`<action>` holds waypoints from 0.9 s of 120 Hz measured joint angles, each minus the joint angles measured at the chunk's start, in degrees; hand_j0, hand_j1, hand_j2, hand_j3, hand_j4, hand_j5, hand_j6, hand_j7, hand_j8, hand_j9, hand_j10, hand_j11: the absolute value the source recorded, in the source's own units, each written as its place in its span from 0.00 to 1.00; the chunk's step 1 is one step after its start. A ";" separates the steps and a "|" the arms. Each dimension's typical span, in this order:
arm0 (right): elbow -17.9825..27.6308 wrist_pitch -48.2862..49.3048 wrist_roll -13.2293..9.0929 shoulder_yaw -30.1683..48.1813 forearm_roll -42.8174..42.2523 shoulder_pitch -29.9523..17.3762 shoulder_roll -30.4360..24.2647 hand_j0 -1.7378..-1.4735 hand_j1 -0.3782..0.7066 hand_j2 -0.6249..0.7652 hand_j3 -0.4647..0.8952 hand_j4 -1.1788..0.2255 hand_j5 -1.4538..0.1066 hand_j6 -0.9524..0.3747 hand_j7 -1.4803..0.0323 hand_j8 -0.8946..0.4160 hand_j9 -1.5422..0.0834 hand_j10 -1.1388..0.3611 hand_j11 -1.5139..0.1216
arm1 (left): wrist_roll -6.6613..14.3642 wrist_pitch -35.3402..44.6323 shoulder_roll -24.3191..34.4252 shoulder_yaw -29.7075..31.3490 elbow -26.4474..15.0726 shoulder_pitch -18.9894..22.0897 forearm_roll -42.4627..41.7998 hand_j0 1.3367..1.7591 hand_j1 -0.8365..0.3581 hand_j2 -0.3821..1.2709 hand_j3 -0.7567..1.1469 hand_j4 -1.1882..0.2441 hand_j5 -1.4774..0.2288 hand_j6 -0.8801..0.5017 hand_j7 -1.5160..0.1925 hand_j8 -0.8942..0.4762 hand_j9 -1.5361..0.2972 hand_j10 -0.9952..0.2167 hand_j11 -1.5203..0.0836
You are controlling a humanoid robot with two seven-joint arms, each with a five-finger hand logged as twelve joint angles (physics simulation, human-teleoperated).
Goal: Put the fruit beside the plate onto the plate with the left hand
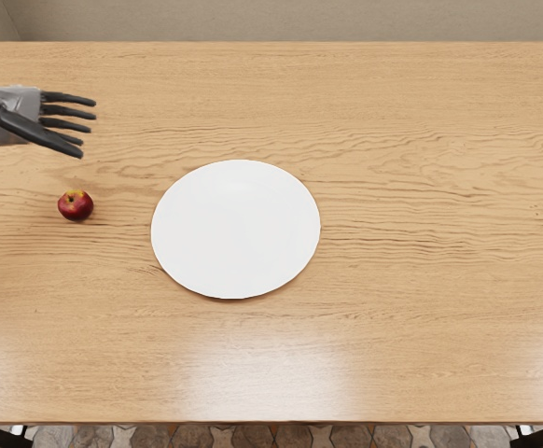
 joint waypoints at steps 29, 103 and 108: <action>-0.12 0.00 0.00 0.02 -0.02 0.24 0.00 0.30 0.07 0.44 0.34 0.81 0.90 0.69 0.95 0.65 0.92 0.73 0.90 | 0.16 0.00 0.02 -3.11 -0.94 -0.38 6.89 0.76 0.74 0.26 0.40 0.66 0.68 0.46 0.70 0.47 0.66 0.62 0.75; -0.17 0.00 0.00 0.02 0.02 0.46 0.00 0.30 0.07 0.44 0.34 0.81 0.90 0.69 0.95 0.65 0.92 0.73 0.90 | 10.14 31.79 -0.87 13.39 -26.00 0.14 48.92 0.76 0.74 0.26 0.40 0.65 0.68 0.45 0.70 0.47 0.66 0.61 0.75; -0.14 0.00 0.00 0.02 0.02 0.47 0.00 0.30 0.07 0.44 0.34 0.81 0.90 0.69 0.95 0.65 0.92 0.73 0.90 | 10.16 32.07 -0.23 14.44 -27.52 0.30 49.27 0.76 0.74 0.26 0.40 0.65 0.68 0.45 0.70 0.47 0.66 0.61 0.75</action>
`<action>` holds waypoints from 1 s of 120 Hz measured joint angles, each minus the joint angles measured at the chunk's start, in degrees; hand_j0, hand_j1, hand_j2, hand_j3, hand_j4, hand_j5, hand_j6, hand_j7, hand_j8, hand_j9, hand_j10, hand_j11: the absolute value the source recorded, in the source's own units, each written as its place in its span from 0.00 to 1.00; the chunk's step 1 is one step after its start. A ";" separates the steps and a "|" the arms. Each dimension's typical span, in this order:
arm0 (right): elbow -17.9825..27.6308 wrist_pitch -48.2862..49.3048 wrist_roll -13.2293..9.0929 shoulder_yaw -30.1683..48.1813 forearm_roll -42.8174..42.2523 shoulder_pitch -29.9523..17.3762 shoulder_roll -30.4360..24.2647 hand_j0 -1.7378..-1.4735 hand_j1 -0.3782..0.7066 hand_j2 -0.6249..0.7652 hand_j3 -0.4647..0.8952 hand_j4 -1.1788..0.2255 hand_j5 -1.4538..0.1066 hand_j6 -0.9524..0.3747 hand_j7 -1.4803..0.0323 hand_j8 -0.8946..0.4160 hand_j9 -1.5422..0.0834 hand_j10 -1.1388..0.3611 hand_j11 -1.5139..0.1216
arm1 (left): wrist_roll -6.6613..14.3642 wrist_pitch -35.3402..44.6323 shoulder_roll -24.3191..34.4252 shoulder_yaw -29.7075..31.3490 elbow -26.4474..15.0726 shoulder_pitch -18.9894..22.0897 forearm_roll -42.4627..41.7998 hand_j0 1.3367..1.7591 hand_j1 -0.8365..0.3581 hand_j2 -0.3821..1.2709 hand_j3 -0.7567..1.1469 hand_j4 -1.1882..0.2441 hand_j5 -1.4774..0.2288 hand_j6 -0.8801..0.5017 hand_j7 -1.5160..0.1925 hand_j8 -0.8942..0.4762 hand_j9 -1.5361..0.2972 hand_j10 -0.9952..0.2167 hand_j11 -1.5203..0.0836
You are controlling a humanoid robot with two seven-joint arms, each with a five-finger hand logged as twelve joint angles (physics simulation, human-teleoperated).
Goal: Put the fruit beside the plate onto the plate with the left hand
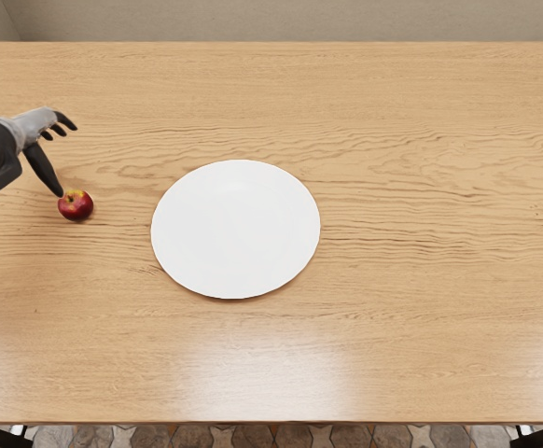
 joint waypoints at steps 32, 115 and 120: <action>0.10 0.00 0.00 0.00 0.00 0.01 0.00 0.30 0.07 0.44 0.34 0.81 0.90 0.69 0.95 0.65 0.92 0.73 0.90 | 0.05 0.54 1.10 3.47 -7.49 2.25 0.06 0.76 0.74 0.26 0.40 0.65 0.68 0.45 0.70 0.47 0.66 0.61 0.75; 0.22 0.00 0.00 0.00 0.00 0.01 0.00 0.30 0.07 0.44 0.34 0.81 0.90 0.69 0.95 0.65 0.92 0.73 0.90 | 0.05 0.47 -2.54 4.54 0.22 4.15 0.10 0.76 0.74 0.26 0.40 0.65 0.67 0.45 0.69 0.46 0.66 0.61 0.74; 0.22 0.00 0.00 0.00 0.00 0.01 0.00 0.30 0.07 0.44 0.34 0.81 0.90 0.69 0.95 0.65 0.92 0.73 0.90 | 0.05 0.48 -2.52 4.54 0.38 4.29 0.09 0.76 0.74 0.26 0.40 0.65 0.67 0.45 0.69 0.46 0.66 0.61 0.74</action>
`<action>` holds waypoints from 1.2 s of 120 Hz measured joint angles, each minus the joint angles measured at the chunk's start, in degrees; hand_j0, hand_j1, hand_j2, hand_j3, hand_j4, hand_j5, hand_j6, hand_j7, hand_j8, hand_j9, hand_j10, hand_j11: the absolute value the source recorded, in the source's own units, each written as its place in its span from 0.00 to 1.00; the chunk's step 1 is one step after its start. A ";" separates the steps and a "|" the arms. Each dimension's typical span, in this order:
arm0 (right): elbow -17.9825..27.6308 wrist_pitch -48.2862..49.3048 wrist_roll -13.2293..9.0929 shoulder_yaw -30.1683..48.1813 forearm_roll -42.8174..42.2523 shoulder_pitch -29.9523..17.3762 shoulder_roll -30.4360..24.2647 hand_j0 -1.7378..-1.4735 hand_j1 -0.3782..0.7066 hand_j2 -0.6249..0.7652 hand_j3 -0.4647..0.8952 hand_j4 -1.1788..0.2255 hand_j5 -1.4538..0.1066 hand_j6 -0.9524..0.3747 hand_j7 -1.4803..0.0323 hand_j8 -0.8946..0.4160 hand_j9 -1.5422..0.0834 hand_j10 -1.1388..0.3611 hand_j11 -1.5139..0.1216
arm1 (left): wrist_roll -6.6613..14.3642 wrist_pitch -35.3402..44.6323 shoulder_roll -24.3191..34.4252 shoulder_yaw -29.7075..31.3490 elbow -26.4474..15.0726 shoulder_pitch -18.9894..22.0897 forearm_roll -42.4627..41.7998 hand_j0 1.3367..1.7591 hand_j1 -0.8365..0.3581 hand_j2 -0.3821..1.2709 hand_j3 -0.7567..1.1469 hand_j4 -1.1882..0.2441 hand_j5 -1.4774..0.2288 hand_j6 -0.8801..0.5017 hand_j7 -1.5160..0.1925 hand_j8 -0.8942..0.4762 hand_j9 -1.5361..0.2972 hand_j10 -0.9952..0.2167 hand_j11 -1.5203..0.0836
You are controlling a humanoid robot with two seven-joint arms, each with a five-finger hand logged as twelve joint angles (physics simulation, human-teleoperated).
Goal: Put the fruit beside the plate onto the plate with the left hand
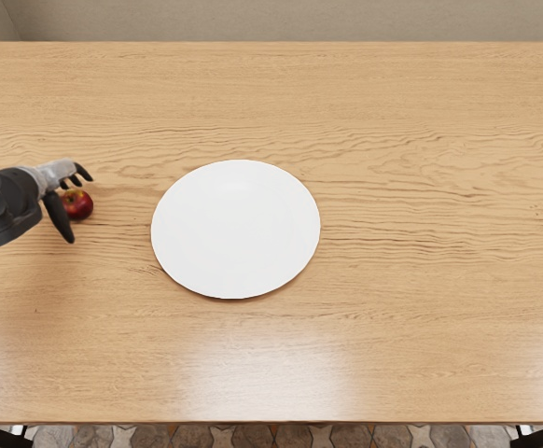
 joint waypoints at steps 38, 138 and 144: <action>0.00 0.00 0.00 0.00 0.00 0.00 0.00 0.30 0.07 0.44 0.34 0.81 0.90 0.69 0.95 0.65 0.92 0.73 0.90 | 0.00 -0.05 -1.37 0.01 2.65 0.21 0.40 0.76 0.67 0.27 0.40 0.60 0.62 0.40 0.64 0.42 0.61 0.55 0.69; -0.08 0.00 0.00 0.00 0.00 0.00 0.00 0.30 0.07 0.44 0.34 0.81 0.90 0.69 0.95 0.65 0.92 0.73 0.90 | 0.00 3.22 -4.22 1.93 6.49 -0.06 3.64 0.75 0.61 0.28 0.40 0.56 0.57 0.35 0.59 0.37 0.56 0.50 0.63; -0.08 0.00 0.00 0.00 0.00 0.00 0.00 0.30 0.07 0.44 0.34 0.81 0.90 0.69 0.95 0.65 0.92 0.73 0.90 | 0.03 3.17 -4.56 1.97 6.49 -0.06 3.75 0.82 0.60 0.26 0.42 0.56 0.57 0.35 0.59 0.37 0.56 0.50 0.64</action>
